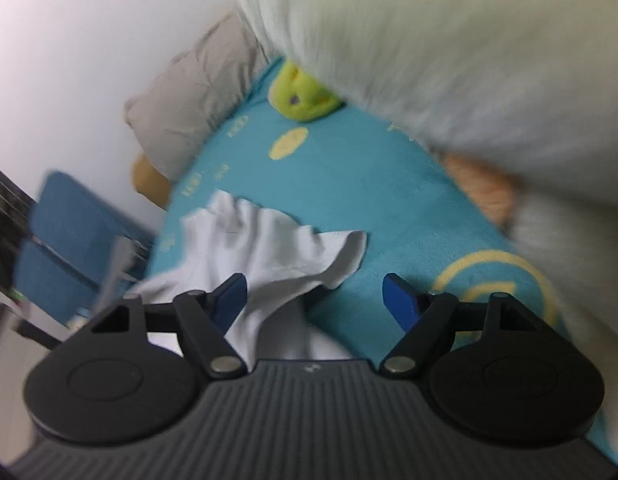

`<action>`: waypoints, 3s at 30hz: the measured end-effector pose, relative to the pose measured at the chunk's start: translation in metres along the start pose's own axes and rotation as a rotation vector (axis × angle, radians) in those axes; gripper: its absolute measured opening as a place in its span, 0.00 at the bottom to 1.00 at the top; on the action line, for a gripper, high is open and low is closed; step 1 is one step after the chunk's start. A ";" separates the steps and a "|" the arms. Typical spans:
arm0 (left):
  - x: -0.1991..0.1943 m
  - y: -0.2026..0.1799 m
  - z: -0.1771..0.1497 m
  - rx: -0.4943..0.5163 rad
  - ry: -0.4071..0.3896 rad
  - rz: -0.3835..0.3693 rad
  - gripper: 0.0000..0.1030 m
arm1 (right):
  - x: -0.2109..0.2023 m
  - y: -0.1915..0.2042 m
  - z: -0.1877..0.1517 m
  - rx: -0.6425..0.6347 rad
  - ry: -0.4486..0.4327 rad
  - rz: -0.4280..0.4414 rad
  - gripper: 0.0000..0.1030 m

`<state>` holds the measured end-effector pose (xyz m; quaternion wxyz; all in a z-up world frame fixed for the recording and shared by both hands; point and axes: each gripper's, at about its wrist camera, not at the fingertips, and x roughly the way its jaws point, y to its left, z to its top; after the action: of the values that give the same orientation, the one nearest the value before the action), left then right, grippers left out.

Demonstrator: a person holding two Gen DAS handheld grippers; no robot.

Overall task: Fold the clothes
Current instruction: 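Grasp a T-shirt sleeve with the right gripper and lift it, then fold the sleeve across the shirt body with the right gripper and release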

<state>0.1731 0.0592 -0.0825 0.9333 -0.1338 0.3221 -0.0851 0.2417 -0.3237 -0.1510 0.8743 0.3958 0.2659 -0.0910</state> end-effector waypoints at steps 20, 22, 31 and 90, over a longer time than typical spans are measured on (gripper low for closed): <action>0.066 0.009 0.003 -0.100 0.027 -0.041 0.97 | 0.026 0.079 0.062 -0.304 -0.350 -0.081 0.06; 0.060 0.008 0.008 -0.093 0.004 -0.028 0.97 | 0.022 0.100 0.081 -0.414 -0.416 -0.159 0.06; 0.043 0.013 0.025 -0.022 -0.060 0.074 0.97 | 0.045 0.150 0.126 -0.692 -0.452 -0.408 0.05; 0.096 -0.031 0.041 -0.061 0.112 -0.061 0.85 | -0.209 0.080 -0.030 -0.489 -0.190 0.024 1.00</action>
<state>0.2713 0.0139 -0.0975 0.9063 -0.1672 0.3719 -0.1108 0.0830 -0.2586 -0.0040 0.9660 0.1656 0.1919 -0.0503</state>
